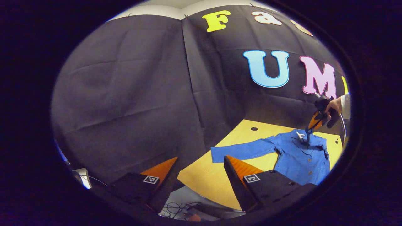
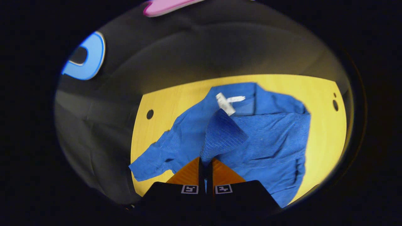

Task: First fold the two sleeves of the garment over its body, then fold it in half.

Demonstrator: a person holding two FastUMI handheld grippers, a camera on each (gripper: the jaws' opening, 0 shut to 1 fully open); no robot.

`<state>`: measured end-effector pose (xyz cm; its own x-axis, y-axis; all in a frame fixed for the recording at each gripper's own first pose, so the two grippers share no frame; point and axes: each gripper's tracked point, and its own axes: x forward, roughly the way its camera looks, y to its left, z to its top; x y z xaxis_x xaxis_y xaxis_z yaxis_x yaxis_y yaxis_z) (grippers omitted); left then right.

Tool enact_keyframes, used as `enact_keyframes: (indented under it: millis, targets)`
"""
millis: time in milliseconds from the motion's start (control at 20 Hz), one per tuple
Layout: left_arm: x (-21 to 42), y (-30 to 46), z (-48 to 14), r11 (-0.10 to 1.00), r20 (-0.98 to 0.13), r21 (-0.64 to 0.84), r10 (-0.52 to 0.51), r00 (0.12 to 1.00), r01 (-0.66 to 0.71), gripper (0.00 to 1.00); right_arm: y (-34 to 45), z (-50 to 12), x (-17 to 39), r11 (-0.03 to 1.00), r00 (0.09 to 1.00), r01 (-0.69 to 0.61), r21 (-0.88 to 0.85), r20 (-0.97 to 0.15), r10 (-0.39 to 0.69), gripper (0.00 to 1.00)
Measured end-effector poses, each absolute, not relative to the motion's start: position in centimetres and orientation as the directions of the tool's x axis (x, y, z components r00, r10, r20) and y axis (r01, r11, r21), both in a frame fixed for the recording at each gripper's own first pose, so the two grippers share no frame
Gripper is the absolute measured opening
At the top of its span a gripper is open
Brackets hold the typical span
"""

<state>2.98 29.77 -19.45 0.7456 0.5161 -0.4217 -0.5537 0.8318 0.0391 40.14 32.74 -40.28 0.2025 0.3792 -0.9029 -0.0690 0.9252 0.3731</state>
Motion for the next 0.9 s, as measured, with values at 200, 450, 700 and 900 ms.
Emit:
enact_keyframes:
  millis: [200,450,700,900]
  targets:
    - [2.5,30.7,-21.3,0.814,-0.5,0.048,0.521,0.692,-0.579,0.82,36.6,-45.9,39.8,0.926,0.173,-0.031,0.375,-0.911,0.375,0.04]
    - [3.6,31.1,-23.1,0.814,-0.532,0.013,0.497,0.685,-0.581,0.83,37.9,-48.8,39.3,0.928,0.137,0.017,0.372,-0.92,0.366,0.04]
    - [6.7,30.3,-24.0,0.838,-0.542,-0.012,0.453,0.708,-0.545,0.82,42.0,-47.0,39.4,0.846,0.136,0.08,0.527,-0.847,0.514,0.5]
    - [10.0,30.2,-24.9,0.86,-0.566,-0.047,0.396,0.723,-0.508,0.83,42.3,-45.5,39.6,0.816,0.152,0.042,0.577,-0.811,0.565,0.89]
